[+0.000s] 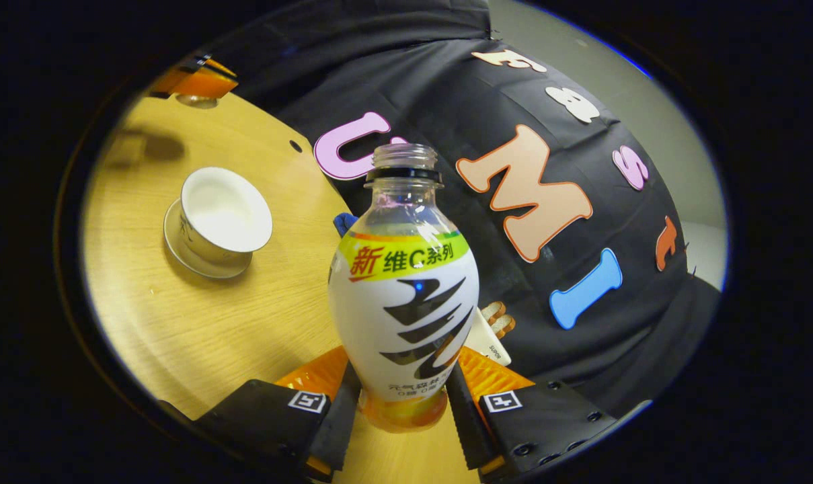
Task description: Open the teacup lid with one hand, grasp the water bottle and pour water into the teacup with the other hand; after pouring, place the water bottle on the coaster and then close the teacup lid.
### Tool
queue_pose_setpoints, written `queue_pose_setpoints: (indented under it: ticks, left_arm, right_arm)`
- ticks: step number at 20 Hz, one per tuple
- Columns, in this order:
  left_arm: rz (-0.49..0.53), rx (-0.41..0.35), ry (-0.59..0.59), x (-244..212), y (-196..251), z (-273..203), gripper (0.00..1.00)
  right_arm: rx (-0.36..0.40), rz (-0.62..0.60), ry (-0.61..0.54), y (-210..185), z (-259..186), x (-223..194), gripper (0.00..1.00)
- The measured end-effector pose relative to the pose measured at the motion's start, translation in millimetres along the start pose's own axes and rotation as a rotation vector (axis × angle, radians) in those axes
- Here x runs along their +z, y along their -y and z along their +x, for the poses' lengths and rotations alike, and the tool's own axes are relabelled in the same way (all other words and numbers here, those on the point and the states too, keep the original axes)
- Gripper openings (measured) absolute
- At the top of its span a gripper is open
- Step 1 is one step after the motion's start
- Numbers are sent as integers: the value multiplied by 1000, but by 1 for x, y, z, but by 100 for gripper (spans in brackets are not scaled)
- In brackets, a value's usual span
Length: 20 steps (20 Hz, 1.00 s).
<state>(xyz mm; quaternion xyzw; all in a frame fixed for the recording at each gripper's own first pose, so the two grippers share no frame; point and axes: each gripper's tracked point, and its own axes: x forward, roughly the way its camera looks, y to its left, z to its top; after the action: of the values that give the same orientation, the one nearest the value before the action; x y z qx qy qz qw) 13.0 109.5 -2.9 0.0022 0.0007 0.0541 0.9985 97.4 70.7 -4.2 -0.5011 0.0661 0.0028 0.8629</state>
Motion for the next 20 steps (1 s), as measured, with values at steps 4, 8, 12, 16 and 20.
queue_pose_setpoints:
  ticks: [4,8,12,16,20]
  left_arm:
    - [1,2,0,0,0,1,27]
    - [1,2,-1,0,0,0,27]
    - [0,7,0,0,-1,0,27]
    - [0,9,0,0,-1,0,27]
    - [0,9,0,0,-1,0,27]
  right_arm:
    - [4,-100,-21,-6,4,-3,69]
    - [-8,-220,-24,-16,7,-2,69]
    - [-28,-348,13,-23,4,12,67]
    - [-50,-433,26,-22,7,16,70]
    - [-80,-507,25,-14,13,17,69]
